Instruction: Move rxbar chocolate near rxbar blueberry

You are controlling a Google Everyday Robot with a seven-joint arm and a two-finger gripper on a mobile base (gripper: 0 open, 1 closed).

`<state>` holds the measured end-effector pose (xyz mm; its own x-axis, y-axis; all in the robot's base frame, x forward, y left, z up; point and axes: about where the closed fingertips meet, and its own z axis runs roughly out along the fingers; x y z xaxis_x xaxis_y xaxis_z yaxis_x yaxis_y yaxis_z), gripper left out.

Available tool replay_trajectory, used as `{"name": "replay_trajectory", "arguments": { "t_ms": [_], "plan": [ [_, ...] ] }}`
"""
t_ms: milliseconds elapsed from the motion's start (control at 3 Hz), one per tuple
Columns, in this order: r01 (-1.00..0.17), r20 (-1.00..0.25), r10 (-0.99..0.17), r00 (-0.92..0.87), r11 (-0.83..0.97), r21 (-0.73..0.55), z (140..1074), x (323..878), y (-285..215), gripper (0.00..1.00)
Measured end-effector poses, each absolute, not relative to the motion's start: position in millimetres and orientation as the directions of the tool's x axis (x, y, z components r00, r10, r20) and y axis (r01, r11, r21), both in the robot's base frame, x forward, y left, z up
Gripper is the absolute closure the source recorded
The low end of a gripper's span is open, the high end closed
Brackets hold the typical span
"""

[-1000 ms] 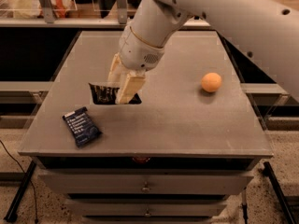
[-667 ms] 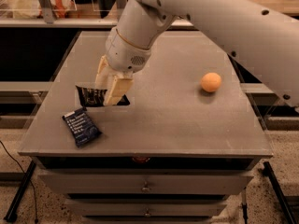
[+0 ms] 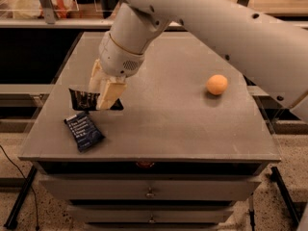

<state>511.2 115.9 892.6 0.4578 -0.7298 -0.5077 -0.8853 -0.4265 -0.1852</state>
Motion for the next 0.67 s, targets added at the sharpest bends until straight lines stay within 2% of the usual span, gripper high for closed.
{"name": "replay_trajectory", "arguments": {
  "t_ms": [667],
  "plan": [
    [-0.890, -0.510, -0.734, 0.449, -0.420, -0.179, 886.9, 514.1, 123.8, 0.13]
  ]
}}
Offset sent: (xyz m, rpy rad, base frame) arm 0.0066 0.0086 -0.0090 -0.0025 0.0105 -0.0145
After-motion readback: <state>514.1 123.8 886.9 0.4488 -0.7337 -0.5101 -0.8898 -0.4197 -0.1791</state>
